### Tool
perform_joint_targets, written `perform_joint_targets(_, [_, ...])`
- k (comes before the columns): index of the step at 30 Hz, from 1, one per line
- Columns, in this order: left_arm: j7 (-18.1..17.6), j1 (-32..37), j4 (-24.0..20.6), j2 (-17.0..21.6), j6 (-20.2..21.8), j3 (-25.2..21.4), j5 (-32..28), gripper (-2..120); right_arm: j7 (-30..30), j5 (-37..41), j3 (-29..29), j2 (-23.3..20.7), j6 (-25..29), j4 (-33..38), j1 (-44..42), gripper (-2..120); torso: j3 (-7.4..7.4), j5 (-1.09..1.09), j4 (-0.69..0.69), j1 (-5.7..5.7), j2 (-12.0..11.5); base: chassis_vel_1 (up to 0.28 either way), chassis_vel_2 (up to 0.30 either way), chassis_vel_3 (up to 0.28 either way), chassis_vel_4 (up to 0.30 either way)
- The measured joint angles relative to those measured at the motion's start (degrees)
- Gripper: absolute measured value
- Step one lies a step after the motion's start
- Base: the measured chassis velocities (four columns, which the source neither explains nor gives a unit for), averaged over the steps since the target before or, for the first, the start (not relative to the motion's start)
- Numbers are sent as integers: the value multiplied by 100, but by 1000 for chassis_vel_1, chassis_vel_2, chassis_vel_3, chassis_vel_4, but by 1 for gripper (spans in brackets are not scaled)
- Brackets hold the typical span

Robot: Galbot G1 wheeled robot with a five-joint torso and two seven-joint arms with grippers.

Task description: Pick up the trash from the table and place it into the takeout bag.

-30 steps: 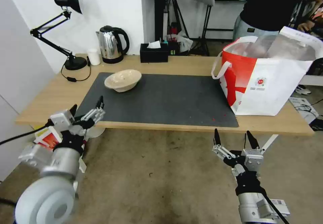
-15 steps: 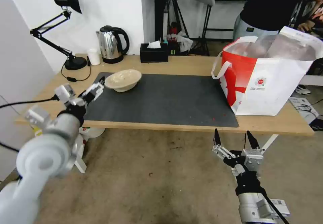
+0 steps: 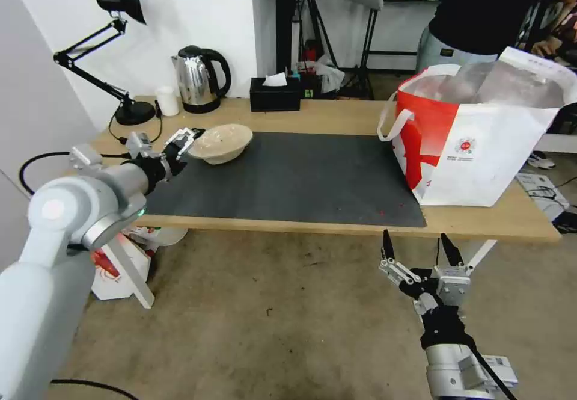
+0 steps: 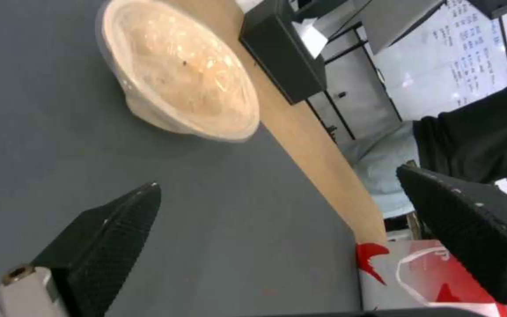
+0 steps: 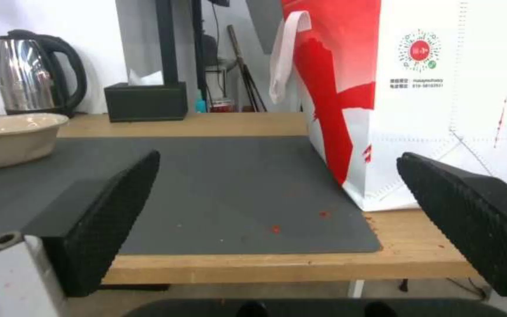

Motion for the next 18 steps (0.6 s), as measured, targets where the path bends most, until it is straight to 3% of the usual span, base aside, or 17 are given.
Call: perform_joint_targets(18, [20,-476,695,-51,27,167,106,100,0,0,0,0,0,0,0,100,0,0,0,0,0,0,0,0,0])
